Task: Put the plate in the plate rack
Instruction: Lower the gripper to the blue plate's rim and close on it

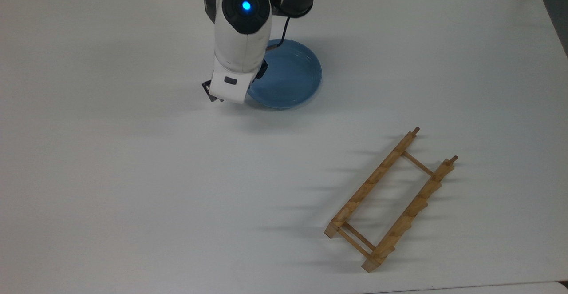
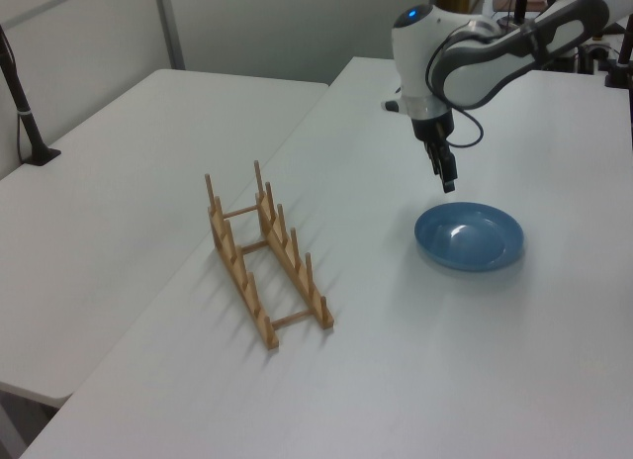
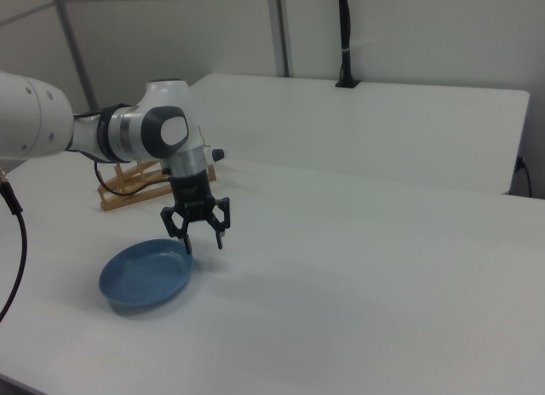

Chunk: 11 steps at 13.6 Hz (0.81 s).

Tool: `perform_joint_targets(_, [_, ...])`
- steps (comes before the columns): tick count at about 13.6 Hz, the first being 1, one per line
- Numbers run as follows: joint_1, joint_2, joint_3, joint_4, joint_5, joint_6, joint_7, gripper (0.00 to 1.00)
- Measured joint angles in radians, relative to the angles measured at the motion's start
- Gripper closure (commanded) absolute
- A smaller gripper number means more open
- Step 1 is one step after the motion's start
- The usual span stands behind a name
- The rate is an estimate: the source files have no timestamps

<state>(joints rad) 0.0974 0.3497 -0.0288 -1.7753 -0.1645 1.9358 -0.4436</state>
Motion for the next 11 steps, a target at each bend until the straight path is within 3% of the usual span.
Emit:
perform_joint_targets(4, [0.002,0.003,0.012,-0.010,-0.001,0.000,-0.009,0.39])
perform_joint_targets(7, [0.016,0.006,0.027,-0.046,-0.001,-0.001,-0.009,0.80])
perform_joint_targets(11, [0.016,0.006,0.027,-0.050,-0.001,-0.001,-0.009,0.84])
